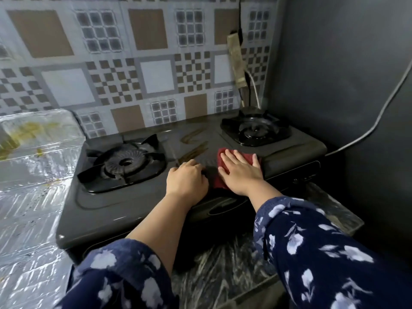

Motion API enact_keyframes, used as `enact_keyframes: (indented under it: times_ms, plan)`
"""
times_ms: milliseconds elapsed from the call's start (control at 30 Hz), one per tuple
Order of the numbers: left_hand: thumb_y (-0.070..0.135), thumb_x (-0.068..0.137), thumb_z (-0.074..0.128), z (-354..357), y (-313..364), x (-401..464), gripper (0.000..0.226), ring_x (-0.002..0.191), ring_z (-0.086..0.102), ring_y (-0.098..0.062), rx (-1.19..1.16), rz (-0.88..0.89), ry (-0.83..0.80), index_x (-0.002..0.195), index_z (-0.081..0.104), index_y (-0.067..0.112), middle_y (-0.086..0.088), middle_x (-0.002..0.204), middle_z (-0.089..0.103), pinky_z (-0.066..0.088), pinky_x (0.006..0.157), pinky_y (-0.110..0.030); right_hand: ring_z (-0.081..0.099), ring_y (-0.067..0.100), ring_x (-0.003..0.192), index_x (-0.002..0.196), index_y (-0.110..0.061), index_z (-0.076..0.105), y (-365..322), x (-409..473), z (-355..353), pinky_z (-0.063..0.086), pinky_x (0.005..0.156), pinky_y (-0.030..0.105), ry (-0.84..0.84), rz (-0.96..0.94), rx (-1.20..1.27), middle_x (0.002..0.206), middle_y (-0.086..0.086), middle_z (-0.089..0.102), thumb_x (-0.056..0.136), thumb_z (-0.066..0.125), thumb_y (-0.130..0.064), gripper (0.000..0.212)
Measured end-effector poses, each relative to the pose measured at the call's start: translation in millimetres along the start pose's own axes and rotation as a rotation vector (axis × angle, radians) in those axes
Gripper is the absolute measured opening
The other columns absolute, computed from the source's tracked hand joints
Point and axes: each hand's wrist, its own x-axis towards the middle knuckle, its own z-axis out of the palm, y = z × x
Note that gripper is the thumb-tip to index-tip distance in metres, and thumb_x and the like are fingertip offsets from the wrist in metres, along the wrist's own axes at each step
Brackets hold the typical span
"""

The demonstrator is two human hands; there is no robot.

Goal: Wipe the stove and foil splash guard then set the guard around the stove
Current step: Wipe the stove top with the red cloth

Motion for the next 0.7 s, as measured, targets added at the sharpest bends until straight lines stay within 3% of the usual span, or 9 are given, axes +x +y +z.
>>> enact_keyframes:
  times_ms: [300,533,700]
  plan:
    - [0.030,0.091,0.042,15,94,45,0.039,0.120,0.051,-0.019,-0.027,0.083,-0.051,0.126,0.057,0.021,0.002,0.129,0.056,0.037,0.097,-0.038,-0.010,0.010,0.148,0.153,-0.023,0.003,93,0,-12,-0.012,0.117,0.051,0.014,0.130,0.055,0.162,-0.010,-0.004,0.096,0.016,-0.054,0.065]
    - [0.031,0.091,0.042,28,131,83,0.042,0.123,0.049,-0.019,0.007,0.139,-0.107,0.131,0.052,0.022,0.004,0.137,0.051,0.036,0.098,-0.036,-0.012,0.013,0.148,0.153,-0.019,0.004,150,23,-24,-0.013,0.116,0.054,0.019,0.281,0.111,0.162,-0.005,-0.005,0.096,0.018,-0.052,0.067]
    - [0.032,0.092,0.039,36,144,113,0.038,0.116,0.055,-0.019,0.033,0.198,-0.114,0.124,0.057,0.023,0.005,0.130,0.055,0.039,0.096,-0.036,-0.010,0.016,0.148,0.153,-0.019,0.005,188,45,-33,-0.009,0.116,0.056,0.016,0.359,0.066,0.162,-0.005,-0.004,0.096,0.018,-0.053,0.068]
